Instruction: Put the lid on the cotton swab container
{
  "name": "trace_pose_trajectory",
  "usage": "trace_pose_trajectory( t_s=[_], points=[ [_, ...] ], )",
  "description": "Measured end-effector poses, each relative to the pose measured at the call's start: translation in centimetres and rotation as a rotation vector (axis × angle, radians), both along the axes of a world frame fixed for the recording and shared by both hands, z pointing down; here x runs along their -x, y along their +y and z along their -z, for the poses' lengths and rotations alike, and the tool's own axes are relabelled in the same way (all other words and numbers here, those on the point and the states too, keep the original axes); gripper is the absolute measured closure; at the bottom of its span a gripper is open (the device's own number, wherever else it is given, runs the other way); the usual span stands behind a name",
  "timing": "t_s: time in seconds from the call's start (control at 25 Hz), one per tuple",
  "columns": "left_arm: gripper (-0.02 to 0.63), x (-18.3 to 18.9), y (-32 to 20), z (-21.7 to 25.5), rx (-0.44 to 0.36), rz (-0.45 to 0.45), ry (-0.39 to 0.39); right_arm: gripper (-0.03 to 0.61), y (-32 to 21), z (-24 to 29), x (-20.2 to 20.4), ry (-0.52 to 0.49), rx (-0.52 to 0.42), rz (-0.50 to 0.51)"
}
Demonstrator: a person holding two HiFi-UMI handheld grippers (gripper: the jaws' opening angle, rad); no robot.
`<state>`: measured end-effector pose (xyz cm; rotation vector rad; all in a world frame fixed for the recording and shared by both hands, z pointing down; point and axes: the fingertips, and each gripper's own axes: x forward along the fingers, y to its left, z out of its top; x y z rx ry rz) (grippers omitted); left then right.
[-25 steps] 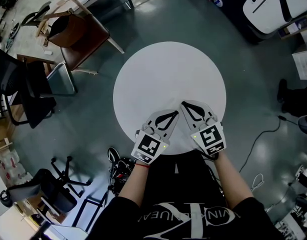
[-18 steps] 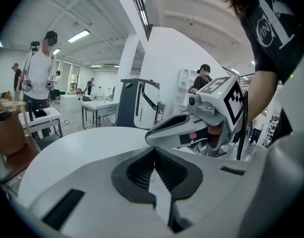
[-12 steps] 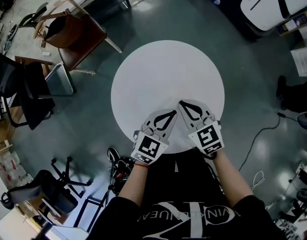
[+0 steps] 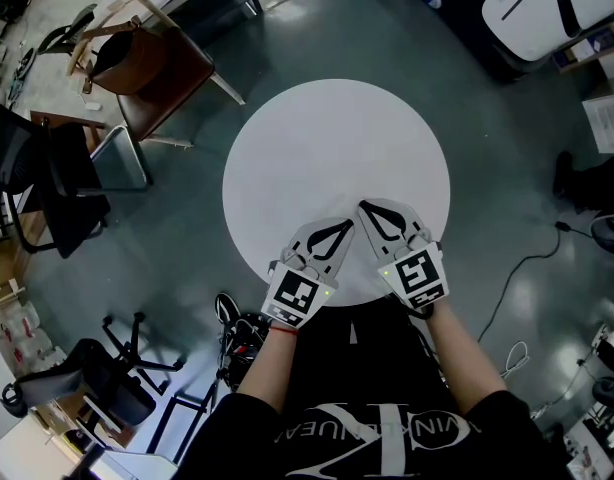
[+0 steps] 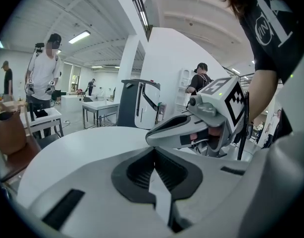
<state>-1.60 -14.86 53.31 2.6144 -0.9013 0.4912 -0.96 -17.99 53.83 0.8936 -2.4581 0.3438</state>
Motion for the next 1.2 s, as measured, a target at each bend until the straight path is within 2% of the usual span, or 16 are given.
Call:
trace_pose_trajectory(
  t_s=[0.16, 0.32, 0.64, 1.2],
  points=[
    [0.606, 0.3, -0.3, 0.2, 0.054, 0.046, 0.079, 0.577, 0.2, 0.3, 0.0, -0.013, 0.015, -0.007],
    [0.606, 0.9, -1.0, 0.8, 0.051, 0.079, 0.129, 0.577, 0.5, 0.7, 0.4, -0.058, 0.018, 0.004],
    [0.606, 1.5, -0.4, 2.1, 0.058, 0.107, 0.107, 0.577, 2.2, 1.7, 0.6, -0.077, 0.054, 0.024],
    [0.606, 1.7, 2.9, 6.1, 0.027, 0.145, 0.107, 0.577, 6.2, 6.3, 0.3, -0.135, 0.045, 0.102]
  ],
)
